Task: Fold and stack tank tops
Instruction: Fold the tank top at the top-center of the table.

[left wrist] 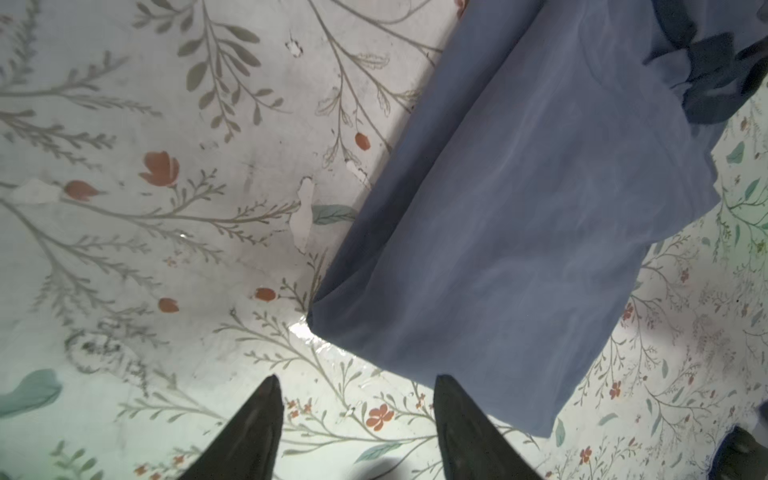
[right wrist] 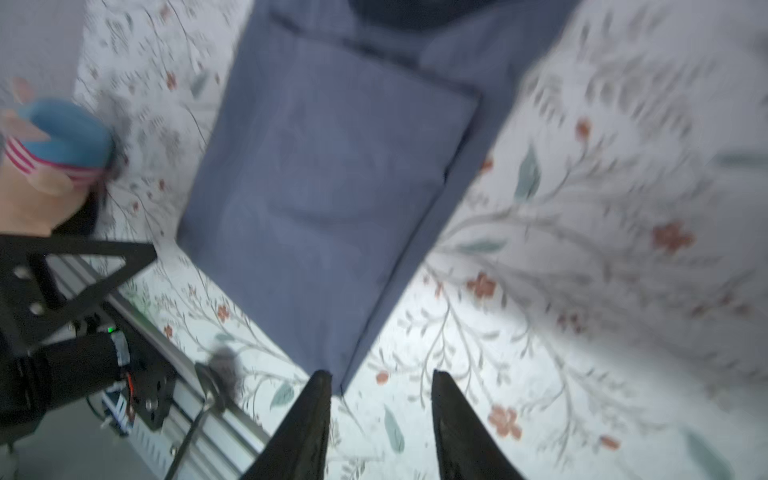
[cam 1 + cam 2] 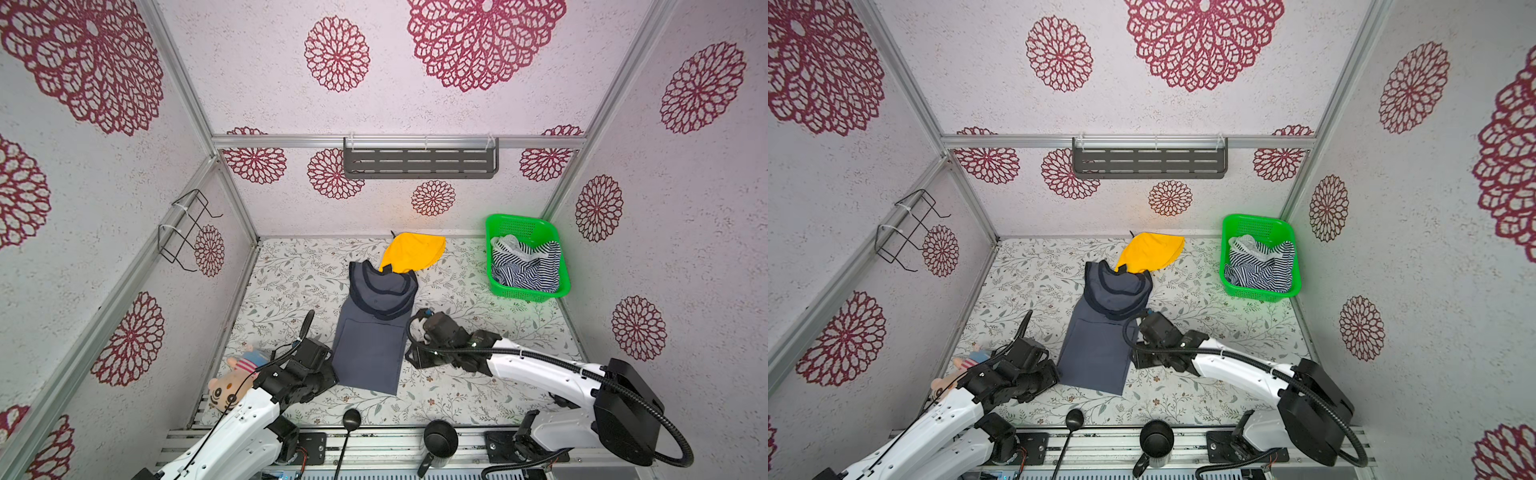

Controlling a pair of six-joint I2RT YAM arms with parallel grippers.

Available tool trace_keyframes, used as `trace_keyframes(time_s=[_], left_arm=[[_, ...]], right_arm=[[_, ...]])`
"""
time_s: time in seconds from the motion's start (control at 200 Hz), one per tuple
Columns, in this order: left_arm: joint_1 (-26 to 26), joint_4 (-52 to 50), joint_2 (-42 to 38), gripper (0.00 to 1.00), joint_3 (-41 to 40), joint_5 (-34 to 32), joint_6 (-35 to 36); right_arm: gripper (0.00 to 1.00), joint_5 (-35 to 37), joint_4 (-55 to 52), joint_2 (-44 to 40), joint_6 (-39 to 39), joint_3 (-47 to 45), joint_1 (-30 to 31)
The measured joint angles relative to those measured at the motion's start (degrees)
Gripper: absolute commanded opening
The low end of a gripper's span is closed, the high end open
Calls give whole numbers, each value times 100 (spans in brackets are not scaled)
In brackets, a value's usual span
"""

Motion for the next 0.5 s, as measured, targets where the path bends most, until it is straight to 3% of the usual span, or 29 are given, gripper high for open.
trace_keyframes(time_s=[0.205, 0.265, 0.5], left_arm=[[-2, 199, 127, 60, -170, 234, 11], [-2, 306, 149, 57, -260, 275, 0], [-4, 686, 332, 53, -485, 358, -63]], right_arm=[[41, -164, 479, -37, 1115, -424, 737], [41, -236, 721, -11, 1344, -496, 866], [41, -420, 1134, 400, 1843, -538, 994]])
